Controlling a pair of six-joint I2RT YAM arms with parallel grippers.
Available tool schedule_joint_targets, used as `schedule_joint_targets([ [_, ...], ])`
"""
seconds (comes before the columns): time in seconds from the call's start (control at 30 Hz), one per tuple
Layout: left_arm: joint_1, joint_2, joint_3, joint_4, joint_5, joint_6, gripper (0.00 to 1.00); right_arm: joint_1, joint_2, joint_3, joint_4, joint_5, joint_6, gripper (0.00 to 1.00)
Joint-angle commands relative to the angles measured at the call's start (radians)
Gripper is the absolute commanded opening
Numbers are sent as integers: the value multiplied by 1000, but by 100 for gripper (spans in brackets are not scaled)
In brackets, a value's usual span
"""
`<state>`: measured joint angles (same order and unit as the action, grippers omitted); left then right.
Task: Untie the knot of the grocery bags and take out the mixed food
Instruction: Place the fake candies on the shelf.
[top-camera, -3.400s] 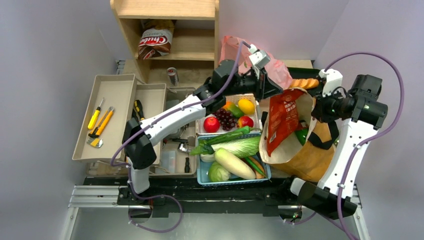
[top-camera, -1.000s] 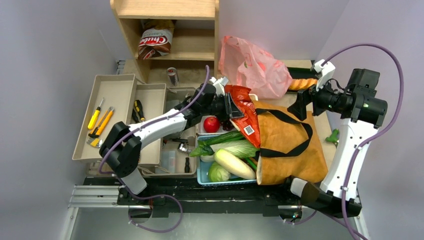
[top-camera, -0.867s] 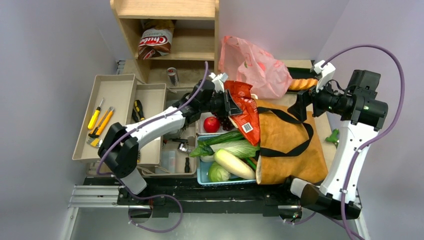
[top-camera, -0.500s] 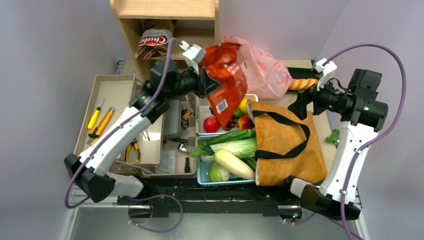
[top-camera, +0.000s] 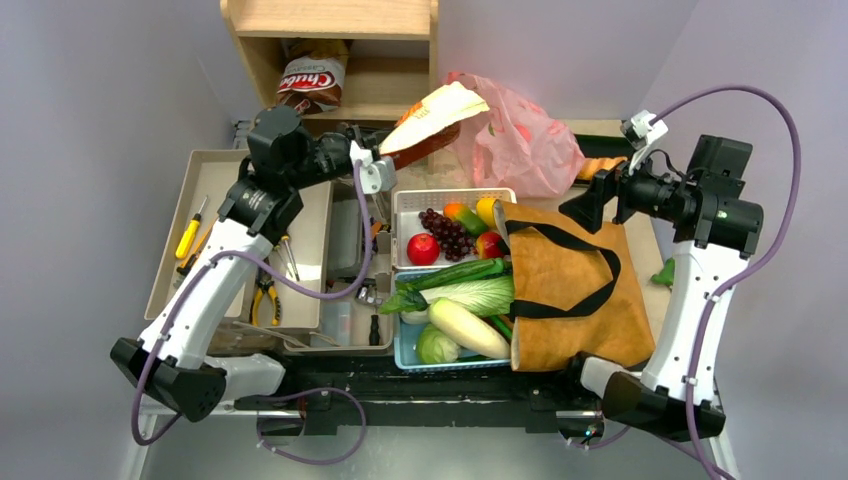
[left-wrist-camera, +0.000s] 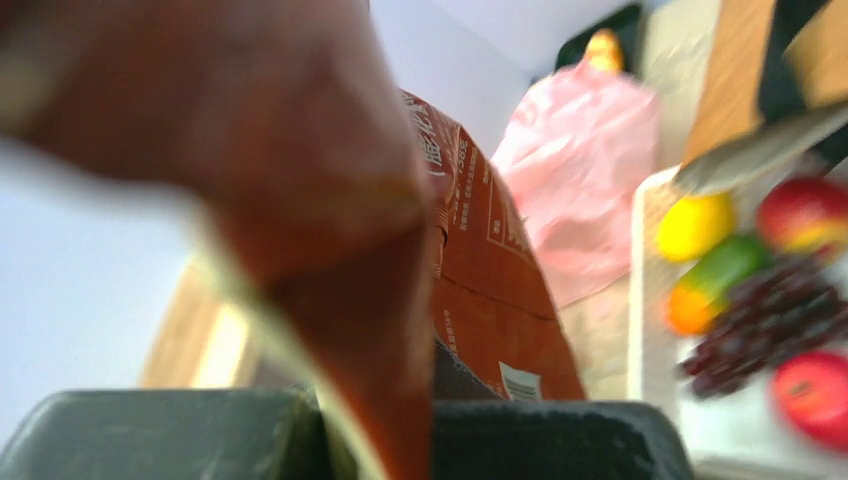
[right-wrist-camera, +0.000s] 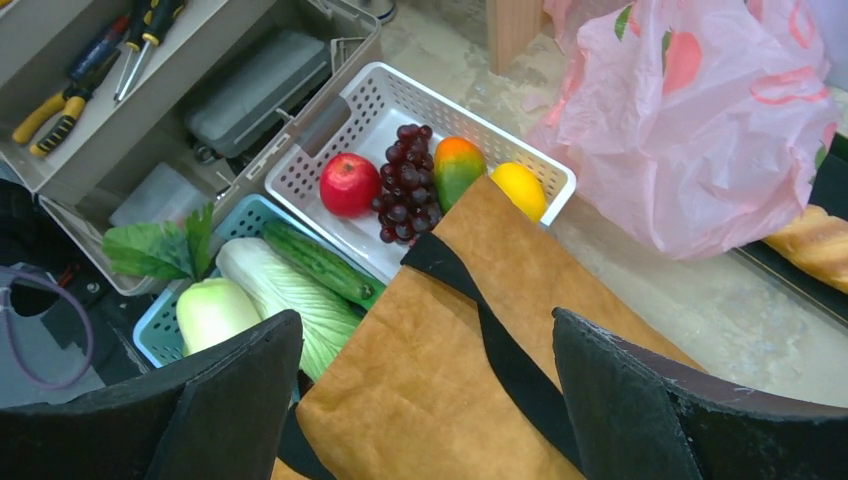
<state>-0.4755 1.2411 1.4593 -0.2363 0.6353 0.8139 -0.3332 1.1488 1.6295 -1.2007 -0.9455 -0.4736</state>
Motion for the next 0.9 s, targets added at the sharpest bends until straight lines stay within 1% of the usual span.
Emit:
schedule_joint_targets([
  [0.0, 104, 48, -22, 113, 175, 631, 0, 9, 20, 21, 46, -46, 29, 91],
  [0.1, 148, 96, -1, 133, 267, 832, 0, 27, 8, 4, 75, -74, 43, 92],
  [0.2, 176, 164, 53, 158, 333, 945, 0, 83, -1, -26, 160, -51, 118, 92],
  [0.3, 214, 250, 165, 113, 378, 1031, 0, 127, 2, -46, 205, -20, 147, 91],
  [0.4, 260, 354, 284, 50, 451, 1140, 0, 148, 5, -62, 242, -2, 174, 91],
  [0.53, 309, 476, 404, -23, 531, 1282, 0, 194, 17, -67, 281, 14, 210, 91],
  [0.73, 354, 673, 595, -29, 584, 1355, 0, 309, 41, -89, 382, 84, 295, 90],
  [0.87, 372, 767, 665, -21, 603, 1384, 0, 389, 64, -87, 427, 126, 323, 90],
])
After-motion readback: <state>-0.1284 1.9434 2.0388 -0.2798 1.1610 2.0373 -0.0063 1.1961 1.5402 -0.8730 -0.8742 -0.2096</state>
